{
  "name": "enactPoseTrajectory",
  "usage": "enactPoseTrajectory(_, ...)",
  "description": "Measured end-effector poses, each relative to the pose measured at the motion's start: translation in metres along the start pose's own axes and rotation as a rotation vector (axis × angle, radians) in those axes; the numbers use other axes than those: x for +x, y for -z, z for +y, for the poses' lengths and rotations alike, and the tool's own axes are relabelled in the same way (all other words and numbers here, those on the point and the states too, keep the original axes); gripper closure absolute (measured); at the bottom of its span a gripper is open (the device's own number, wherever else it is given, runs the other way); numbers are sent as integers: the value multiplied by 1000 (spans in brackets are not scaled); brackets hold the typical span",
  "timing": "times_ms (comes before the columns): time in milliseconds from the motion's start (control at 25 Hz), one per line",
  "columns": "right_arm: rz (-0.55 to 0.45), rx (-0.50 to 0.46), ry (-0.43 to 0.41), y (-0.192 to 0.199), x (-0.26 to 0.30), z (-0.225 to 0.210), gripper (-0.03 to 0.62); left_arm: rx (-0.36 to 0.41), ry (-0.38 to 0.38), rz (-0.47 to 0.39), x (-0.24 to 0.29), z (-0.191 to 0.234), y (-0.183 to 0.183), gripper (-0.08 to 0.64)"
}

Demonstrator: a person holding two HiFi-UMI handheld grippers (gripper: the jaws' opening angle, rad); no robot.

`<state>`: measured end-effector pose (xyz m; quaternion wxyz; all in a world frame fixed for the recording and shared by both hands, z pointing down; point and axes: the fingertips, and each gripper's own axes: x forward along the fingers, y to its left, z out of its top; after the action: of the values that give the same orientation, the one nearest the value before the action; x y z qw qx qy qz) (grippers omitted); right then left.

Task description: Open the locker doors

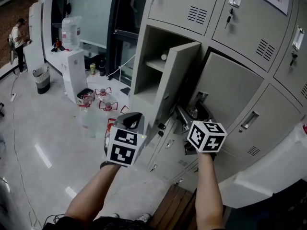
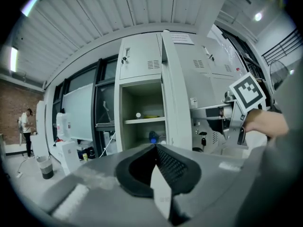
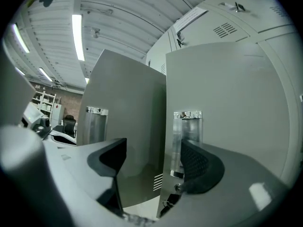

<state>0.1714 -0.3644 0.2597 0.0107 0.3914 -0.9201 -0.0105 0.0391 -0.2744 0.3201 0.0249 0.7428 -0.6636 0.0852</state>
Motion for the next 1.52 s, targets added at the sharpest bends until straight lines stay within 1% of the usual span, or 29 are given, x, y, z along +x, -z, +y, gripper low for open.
enactPoseTrajectory(160, -6, -3, 47, -1, -18, 3, 272, -2, 65, -2, 5, -10, 3, 557)
enactPoseTrajectory(360, -17, -5, 100, -2, -41, 6, 291, 3, 143, -9, 8, -24, 3, 557)
enactPoseTrajectory(480, -18, -5, 132, -2, -55, 7, 307, 3, 175, -12, 7, -29, 5, 558)
enactPoseTrajectory(880, -34, 2, 291, -2, -97, 2, 354, 13, 278, -18, -6, -46, 9, 558)
enactPoseTrajectory(1040, -33, 2, 342, -2, -113, -1, 368, 20, 319, -24, -13, -54, 8, 558)
enactPoseTrajectory(1200, -28, -5, 385, -2, -126, -4, 378, 39, 373, -42, -20, -73, 4, 558)
enactPoseTrajectory(1360, -27, -14, 430, -2, -140, -8, 410, 63, 436, -51, -24, -97, 4, 557)
enactPoseTrajectory(1520, -27, -18, 461, -1, -155, -14, 441, 67, 473, -49, -25, -117, 5, 558)
